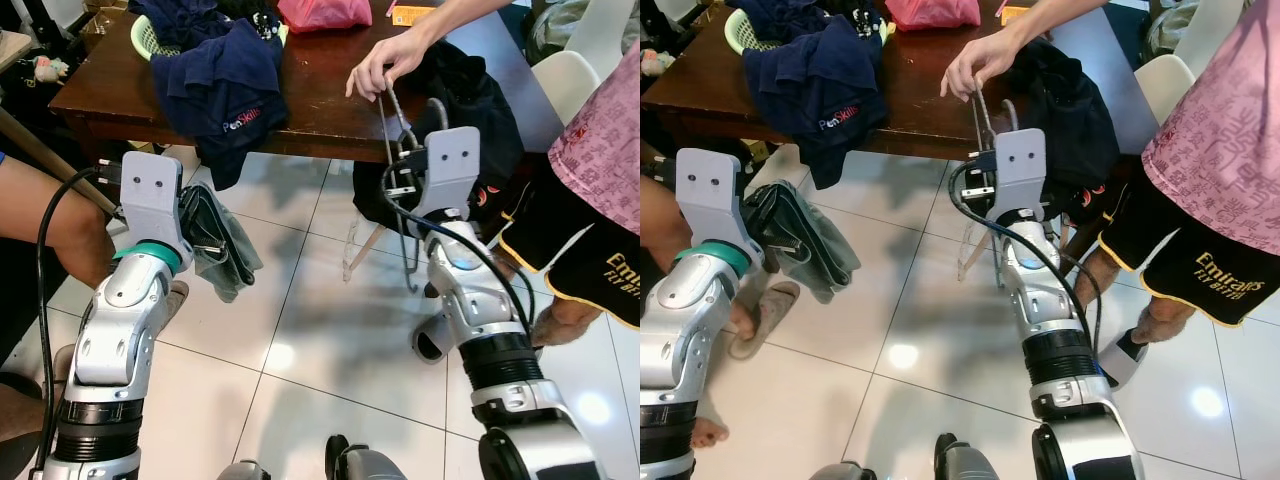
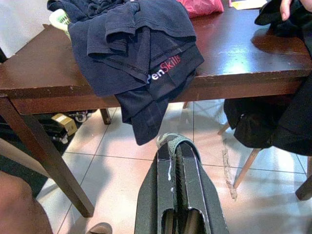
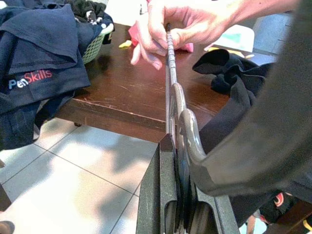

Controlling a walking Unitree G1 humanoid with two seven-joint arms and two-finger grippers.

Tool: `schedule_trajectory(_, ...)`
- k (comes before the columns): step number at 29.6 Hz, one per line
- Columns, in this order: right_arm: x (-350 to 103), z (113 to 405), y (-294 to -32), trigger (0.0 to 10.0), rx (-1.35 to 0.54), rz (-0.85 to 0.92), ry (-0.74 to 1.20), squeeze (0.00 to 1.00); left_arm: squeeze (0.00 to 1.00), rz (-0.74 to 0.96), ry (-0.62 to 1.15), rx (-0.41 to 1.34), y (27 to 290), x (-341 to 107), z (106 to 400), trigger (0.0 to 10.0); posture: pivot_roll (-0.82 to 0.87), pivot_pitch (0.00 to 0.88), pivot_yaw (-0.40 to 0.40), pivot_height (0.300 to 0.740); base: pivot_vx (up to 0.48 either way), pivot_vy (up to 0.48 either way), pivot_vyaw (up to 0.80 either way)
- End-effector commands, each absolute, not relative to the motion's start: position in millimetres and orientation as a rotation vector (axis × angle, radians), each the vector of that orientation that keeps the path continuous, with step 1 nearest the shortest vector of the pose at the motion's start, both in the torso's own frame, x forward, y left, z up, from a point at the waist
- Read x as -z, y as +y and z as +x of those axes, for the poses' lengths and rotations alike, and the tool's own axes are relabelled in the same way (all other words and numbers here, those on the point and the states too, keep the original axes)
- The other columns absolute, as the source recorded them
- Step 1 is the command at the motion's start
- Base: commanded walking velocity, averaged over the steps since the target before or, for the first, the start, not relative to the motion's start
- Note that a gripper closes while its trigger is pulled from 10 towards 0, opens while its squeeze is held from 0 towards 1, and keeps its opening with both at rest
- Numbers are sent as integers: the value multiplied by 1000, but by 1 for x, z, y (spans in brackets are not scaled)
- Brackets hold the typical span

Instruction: Hang hanger

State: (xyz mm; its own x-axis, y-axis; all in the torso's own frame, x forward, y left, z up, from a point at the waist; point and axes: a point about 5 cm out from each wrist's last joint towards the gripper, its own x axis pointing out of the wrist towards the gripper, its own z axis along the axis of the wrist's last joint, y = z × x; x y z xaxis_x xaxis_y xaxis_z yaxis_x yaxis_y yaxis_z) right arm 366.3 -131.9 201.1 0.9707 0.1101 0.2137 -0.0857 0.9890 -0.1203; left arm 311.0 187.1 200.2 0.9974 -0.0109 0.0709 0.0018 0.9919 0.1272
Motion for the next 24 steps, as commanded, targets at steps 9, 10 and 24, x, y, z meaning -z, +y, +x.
schedule_trajectory(9, -226, 362, -138, 0, -145, -103, -368, 0, 0, 130, -74, 7, 187, -200, 310, 10000, 105, 85, -15, 740, 0, 0, 0)
schedule_trajectory(10, -226, 362, -138, 0, -145, -103, -368, 0, 0, 130, -74, 7, 187, -200, 310, 10000, 105, 85, -15, 740, 0, 0, 0)
schedule_trajectory(24, -296, 323, -133, 10000, -251, -532, -866, 0, 0, 161, -111, 28, 196, -216, 310, 10000, 98, 108, -4, 740, 0, 0, 0)
